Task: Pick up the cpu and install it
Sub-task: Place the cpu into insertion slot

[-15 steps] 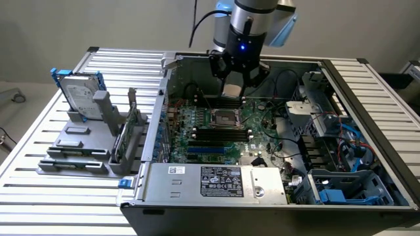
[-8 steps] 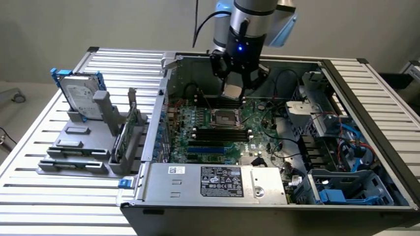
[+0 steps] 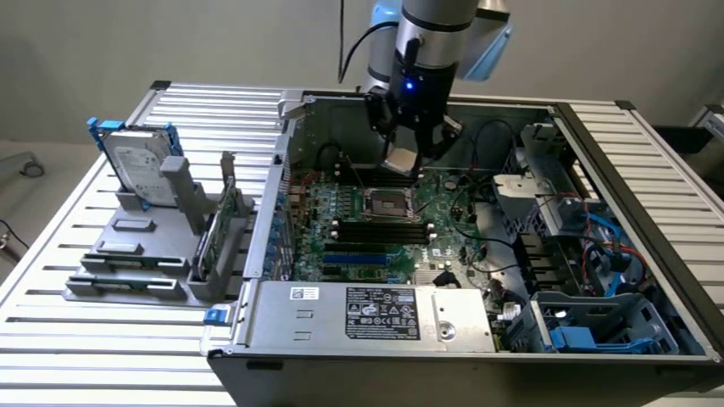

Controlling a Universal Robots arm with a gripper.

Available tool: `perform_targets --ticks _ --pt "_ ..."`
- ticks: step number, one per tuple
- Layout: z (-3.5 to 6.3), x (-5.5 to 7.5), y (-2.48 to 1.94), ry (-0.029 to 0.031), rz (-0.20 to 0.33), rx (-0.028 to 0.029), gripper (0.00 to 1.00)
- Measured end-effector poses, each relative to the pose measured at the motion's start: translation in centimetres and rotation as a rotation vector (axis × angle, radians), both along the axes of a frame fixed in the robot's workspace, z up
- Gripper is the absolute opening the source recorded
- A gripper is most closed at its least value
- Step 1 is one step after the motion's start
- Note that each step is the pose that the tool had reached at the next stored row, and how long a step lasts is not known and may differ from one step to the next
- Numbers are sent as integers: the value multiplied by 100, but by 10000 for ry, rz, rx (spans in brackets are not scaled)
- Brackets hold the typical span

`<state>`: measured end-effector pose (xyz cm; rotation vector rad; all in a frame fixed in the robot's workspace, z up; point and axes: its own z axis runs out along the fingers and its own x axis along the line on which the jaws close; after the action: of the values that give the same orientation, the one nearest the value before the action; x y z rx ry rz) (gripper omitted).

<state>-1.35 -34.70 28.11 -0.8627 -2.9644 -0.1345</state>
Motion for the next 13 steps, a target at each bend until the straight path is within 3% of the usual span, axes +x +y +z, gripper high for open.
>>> perform_targets --ticks 13 --pt "-80 0 0 1 -2377 0 54"
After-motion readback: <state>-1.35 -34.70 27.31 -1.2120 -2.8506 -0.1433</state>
